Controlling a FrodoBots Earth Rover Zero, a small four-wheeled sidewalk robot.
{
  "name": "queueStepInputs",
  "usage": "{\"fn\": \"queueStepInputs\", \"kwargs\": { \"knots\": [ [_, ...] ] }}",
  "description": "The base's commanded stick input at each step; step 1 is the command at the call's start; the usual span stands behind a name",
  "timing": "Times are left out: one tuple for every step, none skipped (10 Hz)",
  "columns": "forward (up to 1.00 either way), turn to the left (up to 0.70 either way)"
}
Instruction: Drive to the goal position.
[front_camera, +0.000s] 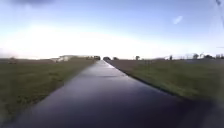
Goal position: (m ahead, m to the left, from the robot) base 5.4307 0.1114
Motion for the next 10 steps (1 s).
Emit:
{"fn": "queueStepInputs", "kwargs": {
  "knots": [
    [0.45, 0.00],
    [0.45, 0.00],
    [0.45, 0.00],
    [0.45, 0.00],
    [0.45, 0.00],
    [0.45, 0.00],
    [0.45, 0.00],
    [0.45, 0.00],
    [0.45, 0.00],
    [0.45, 0.00]
  ]
}}
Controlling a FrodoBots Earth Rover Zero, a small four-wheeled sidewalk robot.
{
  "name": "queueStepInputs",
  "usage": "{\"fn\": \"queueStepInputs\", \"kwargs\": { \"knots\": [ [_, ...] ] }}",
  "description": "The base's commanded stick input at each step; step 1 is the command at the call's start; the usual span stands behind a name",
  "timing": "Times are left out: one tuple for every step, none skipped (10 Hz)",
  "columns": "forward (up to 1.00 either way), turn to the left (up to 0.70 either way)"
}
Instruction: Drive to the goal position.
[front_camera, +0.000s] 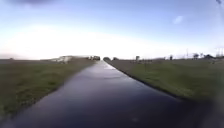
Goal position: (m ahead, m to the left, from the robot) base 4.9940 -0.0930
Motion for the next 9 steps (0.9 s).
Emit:
{"fn": "queueStepInputs", "kwargs": {
  "knots": [
    [0.45, 0.00],
    [0.45, 0.00],
    [0.45, 0.00],
    [0.45, 0.00],
    [0.45, 0.00],
    [0.45, 0.00],
    [0.45, 0.00],
    [0.45, 0.00],
    [0.45, 0.00]
  ]
}}
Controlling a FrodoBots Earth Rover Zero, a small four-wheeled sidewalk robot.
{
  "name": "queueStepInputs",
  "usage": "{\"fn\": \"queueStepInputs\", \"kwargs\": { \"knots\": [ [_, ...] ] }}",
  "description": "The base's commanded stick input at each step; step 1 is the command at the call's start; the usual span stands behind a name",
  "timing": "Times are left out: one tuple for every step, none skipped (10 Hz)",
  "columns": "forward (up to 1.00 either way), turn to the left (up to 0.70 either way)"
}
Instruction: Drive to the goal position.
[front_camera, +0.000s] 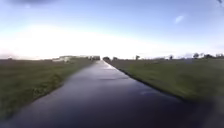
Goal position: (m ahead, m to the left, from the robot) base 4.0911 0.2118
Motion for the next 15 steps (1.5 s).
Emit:
{"fn": "queueStepInputs", "kwargs": {
  "knots": [
    [0.45, 0.00],
    [0.45, 0.00],
    [0.45, 0.00],
    [0.45, 0.00],
    [0.45, 0.00],
    [0.45, 0.00],
    [0.45, 0.00],
    [0.45, 0.00],
    [0.45, 0.00],
    [0.45, 0.00],
    [0.45, 0.00],
    [0.45, 0.00],
    [0.45, 0.00],
    [0.45, 0.00],
    [0.45, 0.00]
  ]
}}
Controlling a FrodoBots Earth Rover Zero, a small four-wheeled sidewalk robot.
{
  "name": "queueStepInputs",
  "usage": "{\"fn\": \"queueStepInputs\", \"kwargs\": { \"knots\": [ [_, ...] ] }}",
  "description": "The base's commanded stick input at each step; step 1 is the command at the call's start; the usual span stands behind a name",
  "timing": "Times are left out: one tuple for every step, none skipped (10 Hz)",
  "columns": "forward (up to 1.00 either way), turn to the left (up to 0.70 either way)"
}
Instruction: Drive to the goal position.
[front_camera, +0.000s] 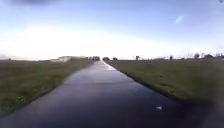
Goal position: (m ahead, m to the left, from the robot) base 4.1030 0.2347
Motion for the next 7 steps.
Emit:
{"fn": "queueStepInputs", "kwargs": {
  "knots": [
    [0.45, 0.00],
    [0.45, 0.00],
    [0.45, 0.00],
    [0.45, 0.00],
    [0.45, 0.00],
    [0.45, 0.00],
    [0.45, 0.00]
  ]
}}
